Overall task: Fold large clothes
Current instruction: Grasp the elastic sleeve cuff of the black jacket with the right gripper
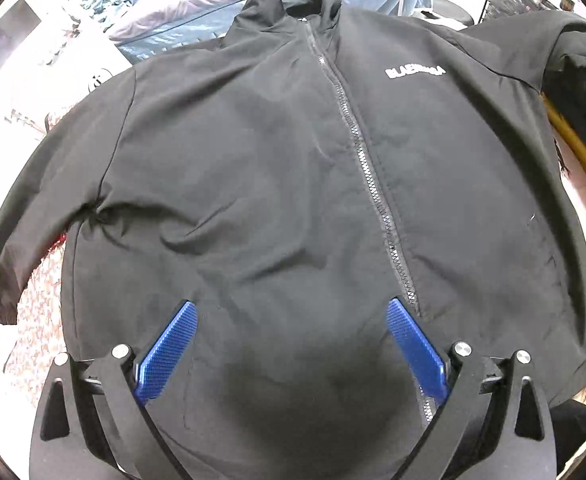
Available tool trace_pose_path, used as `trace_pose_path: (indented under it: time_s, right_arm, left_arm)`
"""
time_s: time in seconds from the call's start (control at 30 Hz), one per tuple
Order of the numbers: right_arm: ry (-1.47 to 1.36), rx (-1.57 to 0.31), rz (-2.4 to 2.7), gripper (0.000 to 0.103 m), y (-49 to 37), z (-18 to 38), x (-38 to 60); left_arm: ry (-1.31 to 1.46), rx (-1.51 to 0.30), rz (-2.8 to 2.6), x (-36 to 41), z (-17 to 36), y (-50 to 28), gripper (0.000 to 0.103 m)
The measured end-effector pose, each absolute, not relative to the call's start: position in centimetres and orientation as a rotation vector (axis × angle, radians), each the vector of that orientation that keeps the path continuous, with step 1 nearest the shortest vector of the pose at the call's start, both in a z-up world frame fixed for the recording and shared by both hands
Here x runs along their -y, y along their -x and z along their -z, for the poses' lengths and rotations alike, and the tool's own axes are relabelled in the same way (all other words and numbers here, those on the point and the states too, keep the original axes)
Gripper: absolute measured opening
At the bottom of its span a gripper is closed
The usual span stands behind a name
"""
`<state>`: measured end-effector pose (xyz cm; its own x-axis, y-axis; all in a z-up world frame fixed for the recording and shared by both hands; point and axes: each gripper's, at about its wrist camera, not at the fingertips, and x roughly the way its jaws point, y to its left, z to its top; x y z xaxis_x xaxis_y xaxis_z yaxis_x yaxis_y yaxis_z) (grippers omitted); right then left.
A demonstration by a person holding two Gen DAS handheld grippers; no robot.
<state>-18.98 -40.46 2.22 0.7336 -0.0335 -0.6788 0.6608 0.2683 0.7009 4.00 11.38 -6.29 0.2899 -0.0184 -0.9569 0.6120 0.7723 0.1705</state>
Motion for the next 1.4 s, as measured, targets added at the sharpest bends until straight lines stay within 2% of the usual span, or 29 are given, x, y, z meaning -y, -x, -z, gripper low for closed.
trace_pose_path:
  time_s: [0.2,0.4,0.47,0.5,0.53,0.63,0.7,1.03,1.2,1.4]
  right_arm:
    - [-1.614,-0.305,0.516,0.071,25.3,1.3,43.7]
    - [-1.732,-0.233,0.522,0.070,24.7,3.7,45.6]
    - [-1.719,-0.227,0.528,0.058,24.1,3.7,45.6]
    - [-1.707,-0.233,0.533,0.044,23.7,3.6,45.2]
    - [-1.690,-0.251,0.543,0.036,23.3,3.3,45.3]
    - [-1.605,-0.281,0.559,0.022,23.9,1.5,46.7]
    - [-1.472,-0.331,0.586,0.018,23.8,-1.0,47.0]
    - [-1.067,-0.335,0.532,0.014,18.1,-12.8,48.0]
    - [-0.947,-0.412,0.424,0.014,11.1,-15.5,45.6]
    - [-0.766,-0.527,0.211,0.014,-1.5,-18.6,38.3]
  left_arm:
    - [-0.580,-1.251,0.429,-11.6,7.9,-4.1,0.094]
    - [-0.569,-1.257,0.418,-11.7,8.2,-4.3,0.094]
    - [-0.566,-1.253,0.418,-11.7,8.1,-4.2,0.094]
    - [-0.566,-1.252,0.419,-11.7,8.1,-4.2,0.094]
    - [-0.567,-1.251,0.421,-11.7,8.1,-4.1,0.094]
    - [-0.568,-1.251,0.414,-12.0,8.0,-3.9,0.094]
    - [-0.558,-1.256,0.405,-12.2,8.0,-4.0,0.094]
    - [-0.496,-1.222,0.378,-13.3,6.6,-4.9,0.094]
    - [-0.460,-1.232,0.350,-14.2,6.8,-5.6,0.094]
    - [-0.410,-1.239,0.315,-15.9,6.9,-6.2,0.094]
